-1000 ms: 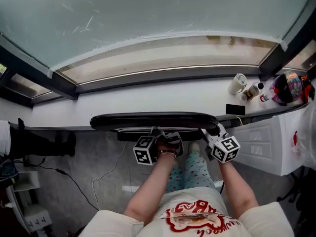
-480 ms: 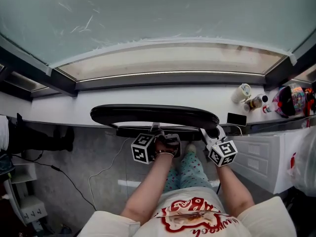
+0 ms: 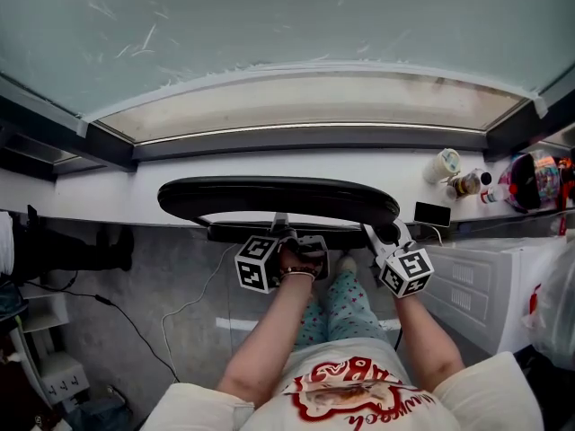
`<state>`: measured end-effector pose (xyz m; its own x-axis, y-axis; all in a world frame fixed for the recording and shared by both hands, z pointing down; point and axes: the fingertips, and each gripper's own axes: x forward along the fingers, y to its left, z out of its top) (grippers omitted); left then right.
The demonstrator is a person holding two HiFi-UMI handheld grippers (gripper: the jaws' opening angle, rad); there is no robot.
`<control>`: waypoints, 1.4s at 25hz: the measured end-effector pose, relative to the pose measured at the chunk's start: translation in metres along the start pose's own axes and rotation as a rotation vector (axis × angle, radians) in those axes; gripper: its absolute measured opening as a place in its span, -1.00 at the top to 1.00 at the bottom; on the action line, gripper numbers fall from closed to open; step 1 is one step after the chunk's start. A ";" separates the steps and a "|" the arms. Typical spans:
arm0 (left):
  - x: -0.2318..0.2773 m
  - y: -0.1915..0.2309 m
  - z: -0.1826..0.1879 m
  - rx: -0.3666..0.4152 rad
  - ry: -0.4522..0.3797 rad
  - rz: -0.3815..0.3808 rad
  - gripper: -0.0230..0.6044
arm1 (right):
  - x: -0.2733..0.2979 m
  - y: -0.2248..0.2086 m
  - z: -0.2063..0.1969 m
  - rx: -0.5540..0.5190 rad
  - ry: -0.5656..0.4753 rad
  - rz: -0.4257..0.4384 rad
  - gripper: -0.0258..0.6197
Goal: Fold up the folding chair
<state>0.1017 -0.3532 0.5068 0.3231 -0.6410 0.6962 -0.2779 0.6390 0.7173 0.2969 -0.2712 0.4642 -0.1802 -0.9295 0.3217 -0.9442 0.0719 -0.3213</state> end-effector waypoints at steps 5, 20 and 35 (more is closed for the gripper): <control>-0.003 -0.002 -0.005 0.065 0.104 -0.059 0.14 | -0.001 0.000 -0.001 -0.061 0.019 -0.014 0.57; -0.055 -0.016 -0.005 0.360 0.245 -0.217 0.13 | -0.022 0.000 0.020 -0.095 -0.054 -0.171 0.29; -0.093 -0.018 0.025 0.698 0.153 -0.334 0.54 | -0.061 0.052 0.050 -0.084 -0.172 -0.142 0.25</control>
<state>0.0538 -0.3156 0.4295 0.5968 -0.6538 0.4651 -0.6313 -0.0248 0.7752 0.2724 -0.2287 0.3833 -0.0010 -0.9799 0.1995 -0.9776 -0.0410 -0.2064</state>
